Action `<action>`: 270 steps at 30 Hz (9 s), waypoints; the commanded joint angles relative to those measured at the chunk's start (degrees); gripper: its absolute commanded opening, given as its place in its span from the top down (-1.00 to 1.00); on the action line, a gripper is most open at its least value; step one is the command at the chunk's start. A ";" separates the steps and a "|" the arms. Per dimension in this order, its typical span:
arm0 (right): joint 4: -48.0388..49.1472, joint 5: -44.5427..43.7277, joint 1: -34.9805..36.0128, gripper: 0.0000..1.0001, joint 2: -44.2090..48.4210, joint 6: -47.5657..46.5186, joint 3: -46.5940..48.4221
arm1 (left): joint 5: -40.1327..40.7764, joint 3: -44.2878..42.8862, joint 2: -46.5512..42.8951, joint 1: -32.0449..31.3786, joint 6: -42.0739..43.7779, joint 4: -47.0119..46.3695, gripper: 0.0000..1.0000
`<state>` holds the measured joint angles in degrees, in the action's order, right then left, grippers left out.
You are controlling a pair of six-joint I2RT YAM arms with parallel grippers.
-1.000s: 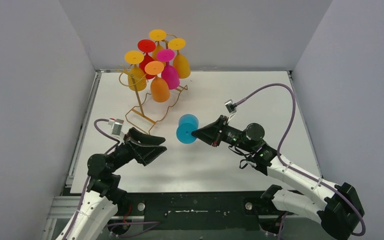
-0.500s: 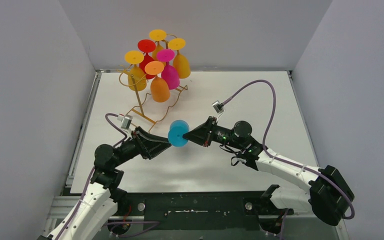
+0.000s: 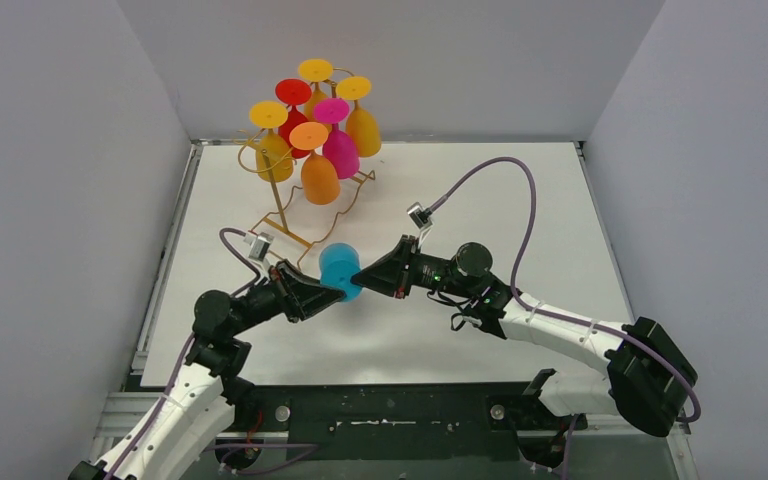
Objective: Take the wine glass off the wine glass rack
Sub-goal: Place the wine glass at the center of the board.
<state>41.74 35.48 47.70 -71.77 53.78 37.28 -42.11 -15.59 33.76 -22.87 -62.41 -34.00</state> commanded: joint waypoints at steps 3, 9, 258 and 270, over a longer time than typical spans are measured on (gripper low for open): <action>5.68 -0.44 0.55 1.00 0.48 -1.91 2.04 | -0.38 0.35 -0.26 -1.27 -1.16 -4.88 0.72; 1.90 2.09 1.24 1.00 0.77 -4.80 3.52 | 0.53 -1.36 -0.06 -1.39 0.26 -3.21 0.90; -80.83 -45.88 -14.77 0.46 -40.83 -35.40 69.61 | 88.26 -20.85 -7.74 -14.00 38.68 62.91 -0.95; -81.99 -41.75 -14.76 0.08 -35.24 -34.47 72.20 | 87.53 -20.71 -7.12 -14.04 38.73 62.56 -0.95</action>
<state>-41.23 -8.38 32.77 -113.06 18.68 107.68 44.99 -35.70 26.33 -37.28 -23.35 29.80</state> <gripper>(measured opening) 0.448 0.974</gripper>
